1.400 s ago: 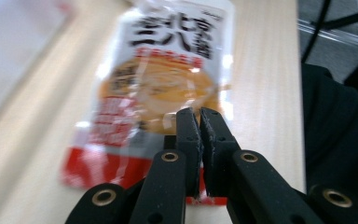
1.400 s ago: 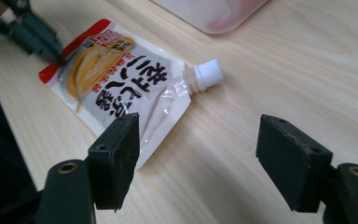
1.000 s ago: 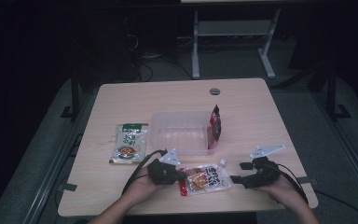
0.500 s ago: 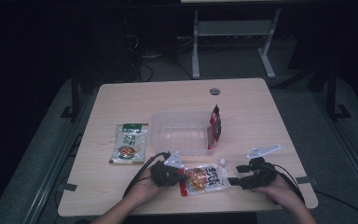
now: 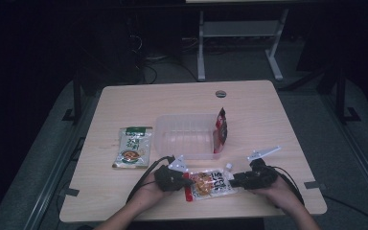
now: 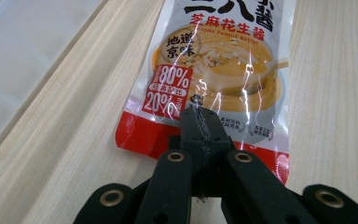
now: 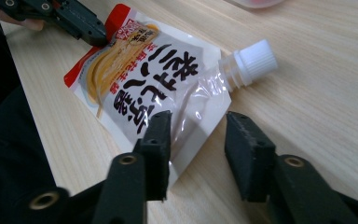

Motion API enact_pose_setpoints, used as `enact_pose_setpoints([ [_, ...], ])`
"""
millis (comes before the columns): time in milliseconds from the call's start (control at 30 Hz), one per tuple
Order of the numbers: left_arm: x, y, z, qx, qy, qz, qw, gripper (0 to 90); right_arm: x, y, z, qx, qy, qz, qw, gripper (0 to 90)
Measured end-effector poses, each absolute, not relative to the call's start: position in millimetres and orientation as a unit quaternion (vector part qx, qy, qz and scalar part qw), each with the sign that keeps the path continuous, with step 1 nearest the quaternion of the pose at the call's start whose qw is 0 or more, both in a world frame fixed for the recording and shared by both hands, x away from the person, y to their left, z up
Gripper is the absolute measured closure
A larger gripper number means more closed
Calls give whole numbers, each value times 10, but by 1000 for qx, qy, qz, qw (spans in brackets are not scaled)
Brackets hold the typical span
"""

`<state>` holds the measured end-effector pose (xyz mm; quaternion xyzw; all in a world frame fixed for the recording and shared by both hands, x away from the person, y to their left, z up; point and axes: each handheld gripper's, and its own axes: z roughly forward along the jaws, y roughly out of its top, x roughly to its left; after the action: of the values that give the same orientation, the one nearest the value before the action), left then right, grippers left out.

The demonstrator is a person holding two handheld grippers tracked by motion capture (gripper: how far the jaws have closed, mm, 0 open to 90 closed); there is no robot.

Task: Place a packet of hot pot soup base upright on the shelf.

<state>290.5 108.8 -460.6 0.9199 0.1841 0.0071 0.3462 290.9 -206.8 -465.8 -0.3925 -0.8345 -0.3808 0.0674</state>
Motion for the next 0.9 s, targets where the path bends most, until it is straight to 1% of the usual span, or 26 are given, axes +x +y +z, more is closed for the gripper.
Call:
enact_pose_setpoints([
  [100,2904,1089,-4609,919,186,6,348,900,2931,-2061,-4672,-396,-831,-383,75,639],
  [333,2909,1096,-4616,917,188,5,351,900,2979,-2060,-4731,-397,-819,-401,104,624],
  [533,2907,1103,-4620,916,189,5,353,900,3006,-2001,-4746,-391,-820,-403,112,656],
  [700,2901,1107,-4621,917,185,9,353,900,3002,-1949,-4757,-379,-824,-399,137,705],
  [767,2899,1108,-4623,917,185,10,354,900,2991,-1922,-4749,-374,-829,-394,135,718],
  [900,2897,1107,-4626,915,188,8,357,900,2990,-1928,-4742,-369,-827,-401,138,794],
])
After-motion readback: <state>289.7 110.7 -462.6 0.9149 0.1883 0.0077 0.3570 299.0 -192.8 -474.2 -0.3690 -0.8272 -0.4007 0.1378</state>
